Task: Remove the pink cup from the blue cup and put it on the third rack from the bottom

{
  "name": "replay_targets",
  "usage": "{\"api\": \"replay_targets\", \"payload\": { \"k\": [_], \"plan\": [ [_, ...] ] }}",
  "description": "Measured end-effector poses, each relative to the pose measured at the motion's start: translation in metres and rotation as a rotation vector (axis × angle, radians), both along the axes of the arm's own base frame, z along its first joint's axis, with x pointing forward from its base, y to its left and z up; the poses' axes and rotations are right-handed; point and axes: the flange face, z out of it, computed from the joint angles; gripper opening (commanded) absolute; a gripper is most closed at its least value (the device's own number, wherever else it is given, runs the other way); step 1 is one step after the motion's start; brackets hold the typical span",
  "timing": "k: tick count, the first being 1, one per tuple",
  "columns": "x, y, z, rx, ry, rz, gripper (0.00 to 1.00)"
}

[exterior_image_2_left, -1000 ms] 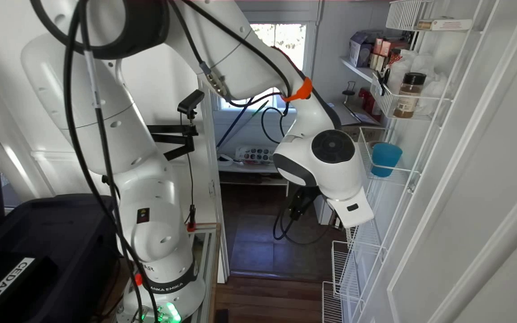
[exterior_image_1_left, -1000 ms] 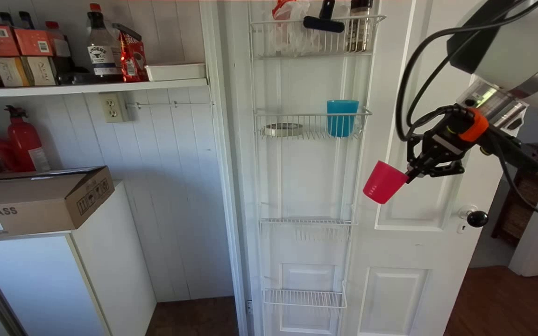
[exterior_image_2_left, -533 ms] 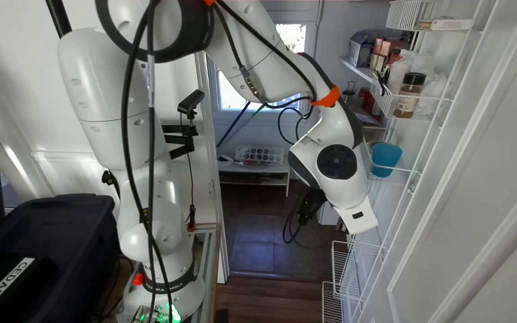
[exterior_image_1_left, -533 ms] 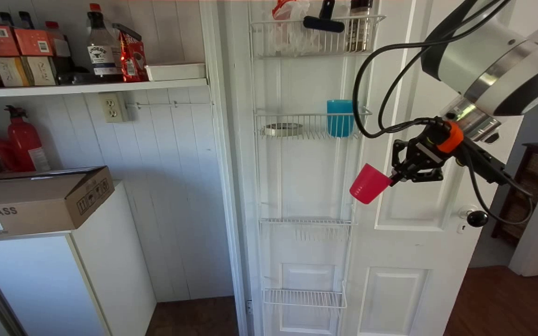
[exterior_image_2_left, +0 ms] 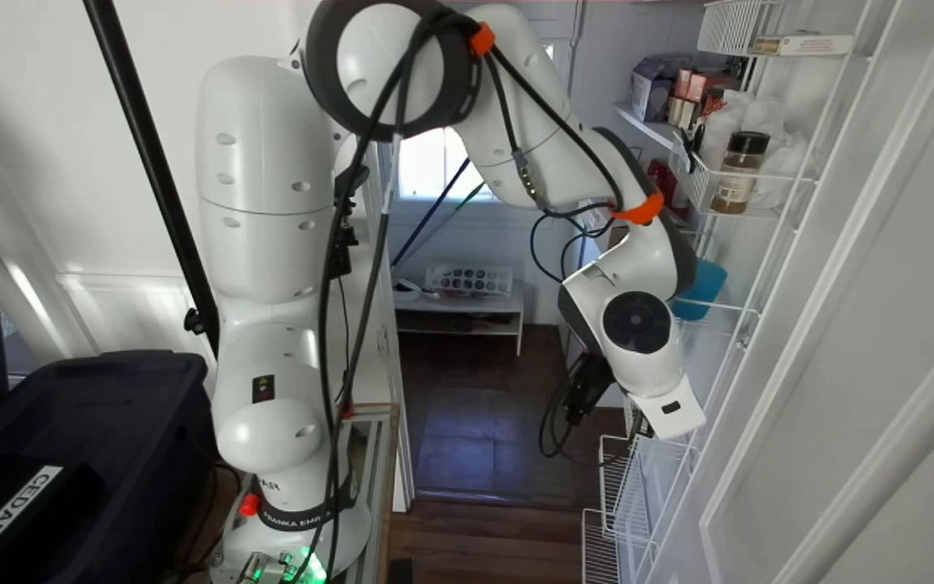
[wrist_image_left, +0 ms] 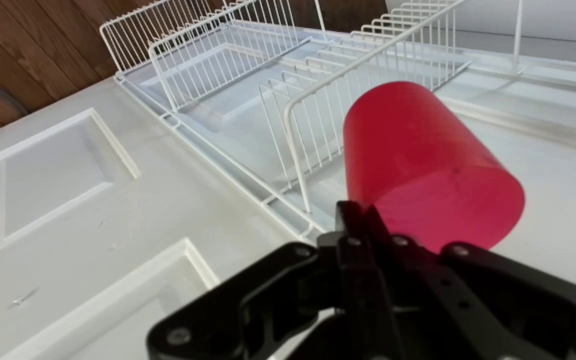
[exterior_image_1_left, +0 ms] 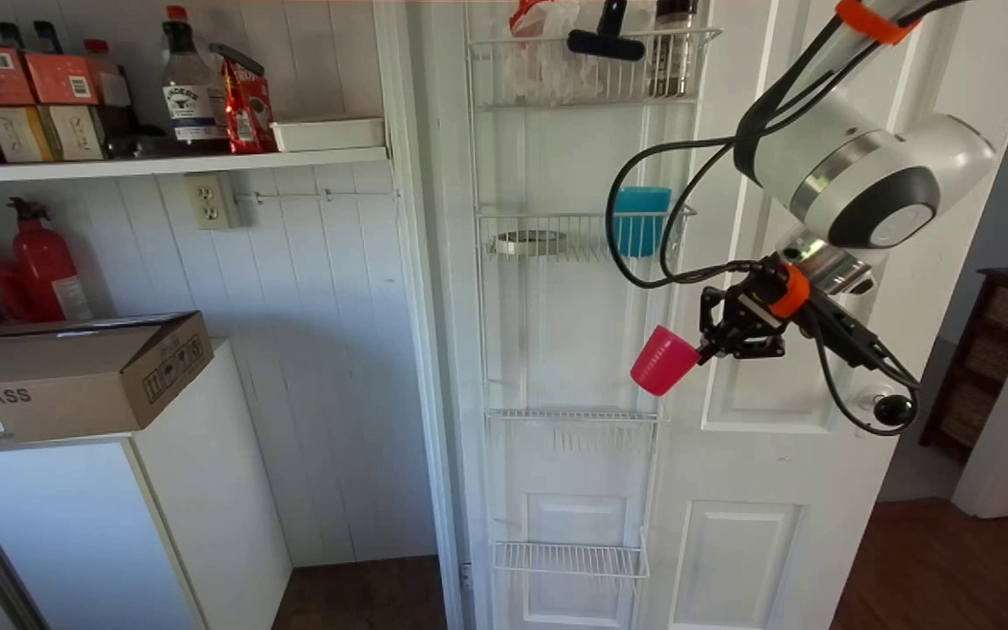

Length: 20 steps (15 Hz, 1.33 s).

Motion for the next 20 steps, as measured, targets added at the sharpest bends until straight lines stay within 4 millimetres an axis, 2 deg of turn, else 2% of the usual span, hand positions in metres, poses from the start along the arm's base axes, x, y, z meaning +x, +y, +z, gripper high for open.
{"api": "replay_targets", "payload": {
  "k": [5,10,20],
  "plan": [
    [0.024,0.006,-0.029,-0.02,0.001,0.02,0.01],
    [0.046,0.013,-0.048,-0.032,-0.014,0.037,0.01],
    [0.055,0.013,-0.049,-0.041,-0.041,0.089,0.01]
  ]
}}
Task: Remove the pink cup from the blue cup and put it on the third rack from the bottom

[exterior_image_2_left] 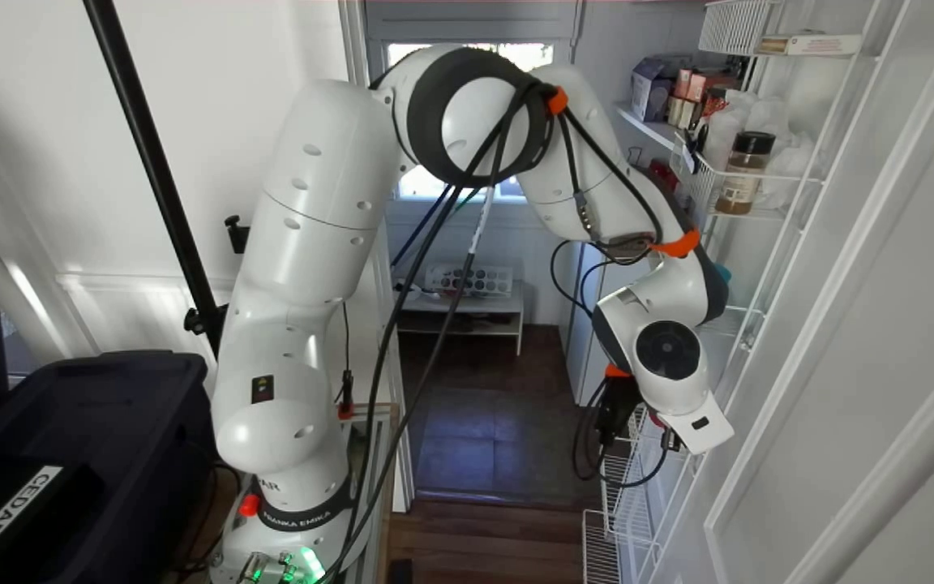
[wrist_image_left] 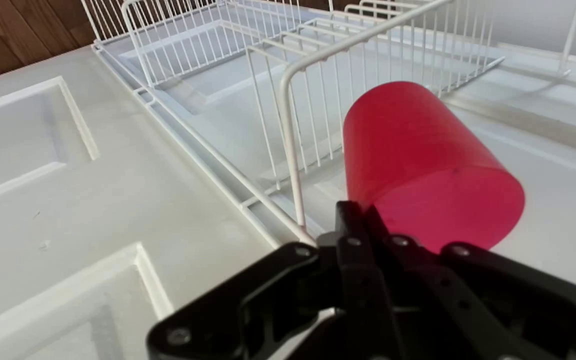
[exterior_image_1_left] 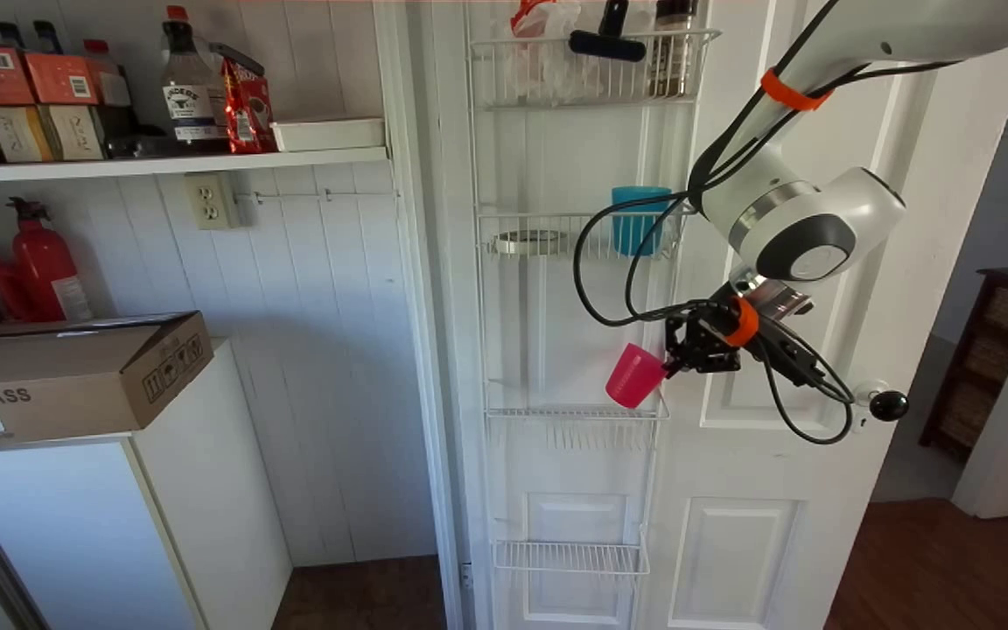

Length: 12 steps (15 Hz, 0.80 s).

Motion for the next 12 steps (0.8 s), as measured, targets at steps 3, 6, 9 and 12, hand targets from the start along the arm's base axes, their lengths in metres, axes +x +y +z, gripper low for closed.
{"api": "replay_targets", "payload": {
  "k": [3,6,9,12],
  "plan": [
    [0.001,0.0047,-0.0014,0.018,-0.007,0.053,0.01],
    [0.0028,0.0038,-0.0007,0.003,-0.015,0.095,0.01],
    [0.0044,0.0021,0.0005,-0.017,-0.019,0.12,0.01],
    [0.0056,0.0011,0.0014,-0.033,-0.022,0.144,0.01]
  ]
}}
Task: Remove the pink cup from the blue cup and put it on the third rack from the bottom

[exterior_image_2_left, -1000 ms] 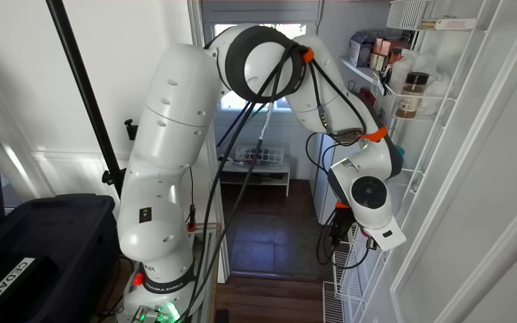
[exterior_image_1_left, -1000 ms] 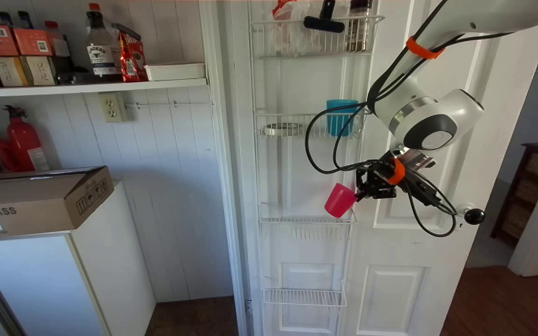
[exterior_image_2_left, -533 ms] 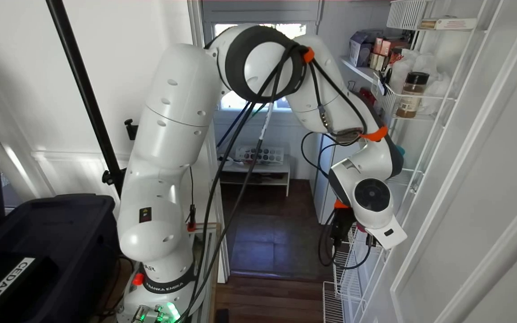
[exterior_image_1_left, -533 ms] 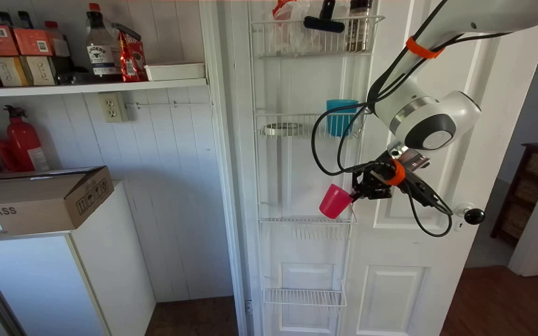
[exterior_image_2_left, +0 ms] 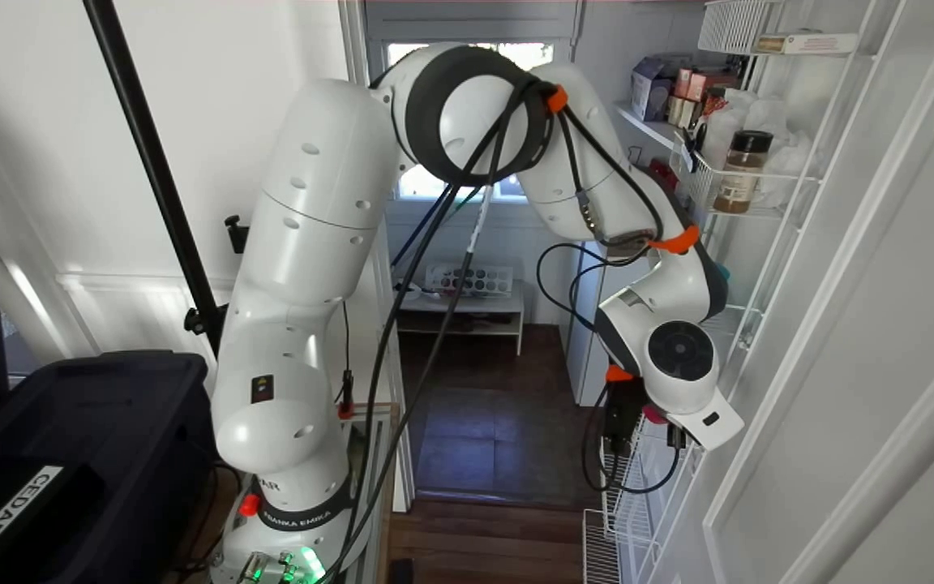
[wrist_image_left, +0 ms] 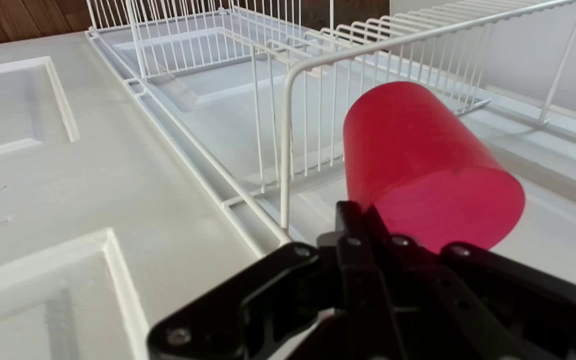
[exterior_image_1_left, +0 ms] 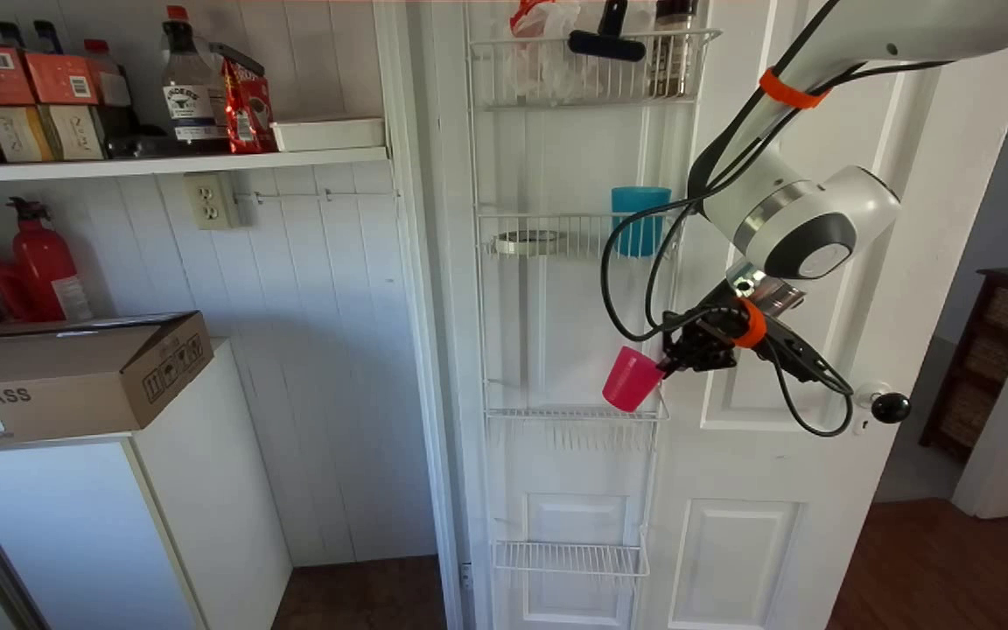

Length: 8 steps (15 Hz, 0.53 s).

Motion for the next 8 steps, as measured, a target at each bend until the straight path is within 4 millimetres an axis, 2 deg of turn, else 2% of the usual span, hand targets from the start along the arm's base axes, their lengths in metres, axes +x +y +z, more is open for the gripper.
{"api": "replay_targets", "payload": {
  "k": [8],
  "plan": [
    [0.0032,-0.004,0.0034,-0.047,-0.008,0.054,0.01]
  ]
}}
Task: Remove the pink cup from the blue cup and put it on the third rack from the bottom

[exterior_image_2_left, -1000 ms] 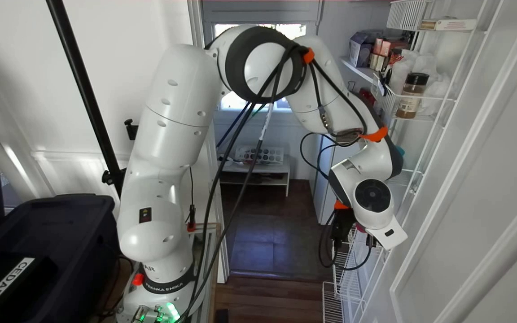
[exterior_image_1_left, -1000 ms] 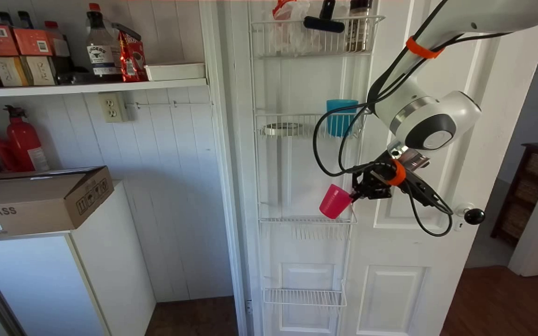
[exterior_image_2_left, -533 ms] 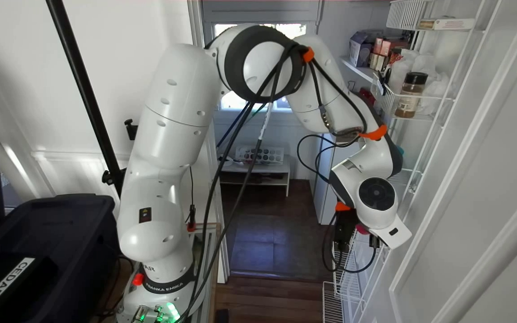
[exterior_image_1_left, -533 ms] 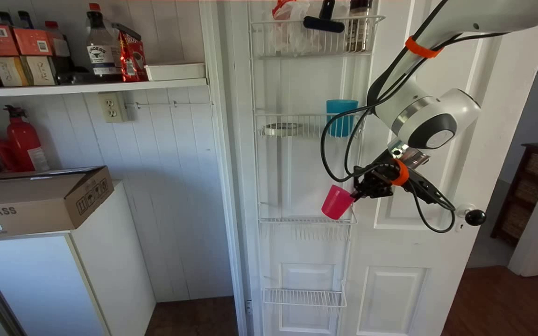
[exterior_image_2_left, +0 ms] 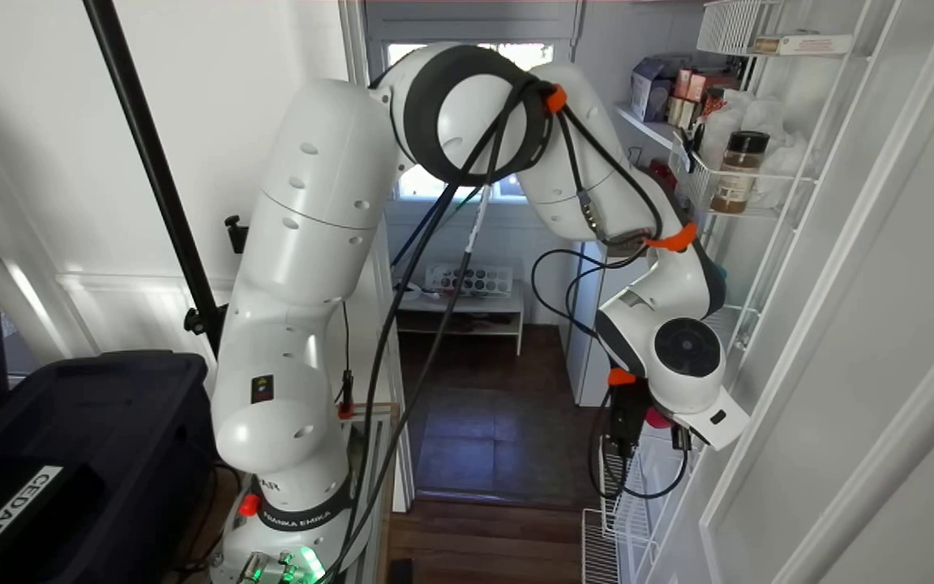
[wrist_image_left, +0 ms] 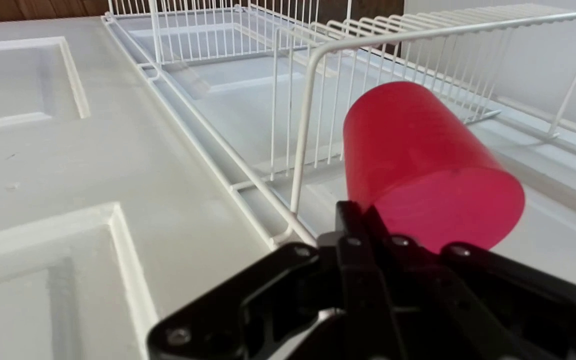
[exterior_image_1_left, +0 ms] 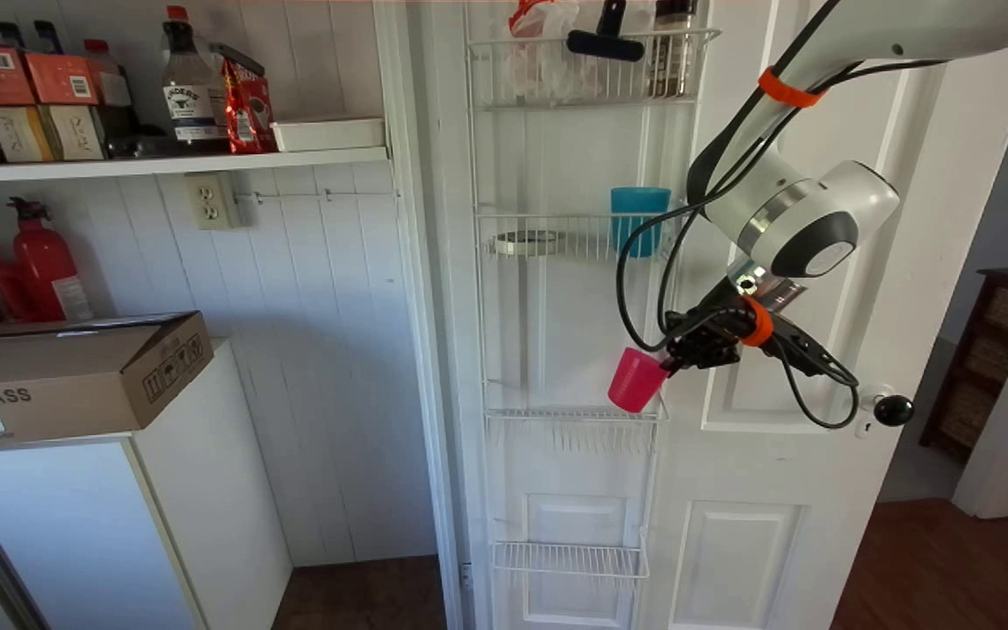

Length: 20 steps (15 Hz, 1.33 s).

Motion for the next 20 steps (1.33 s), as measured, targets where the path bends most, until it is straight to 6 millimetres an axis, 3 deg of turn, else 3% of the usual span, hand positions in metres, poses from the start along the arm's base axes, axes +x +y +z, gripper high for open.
{"api": "replay_targets", "payload": {
  "k": [7,13,15,20],
  "plan": [
    [0.002,-0.005,0.002,0.004,0.024,-0.054,0.01],
    [0.0,-0.007,0.006,0.051,0.17,-0.144,0.01],
    [-0.008,-0.009,-0.001,0.028,0.239,-0.16,0.01],
    [-0.005,-0.002,0.003,0.043,0.318,-0.208,0.01]
  ]
}}
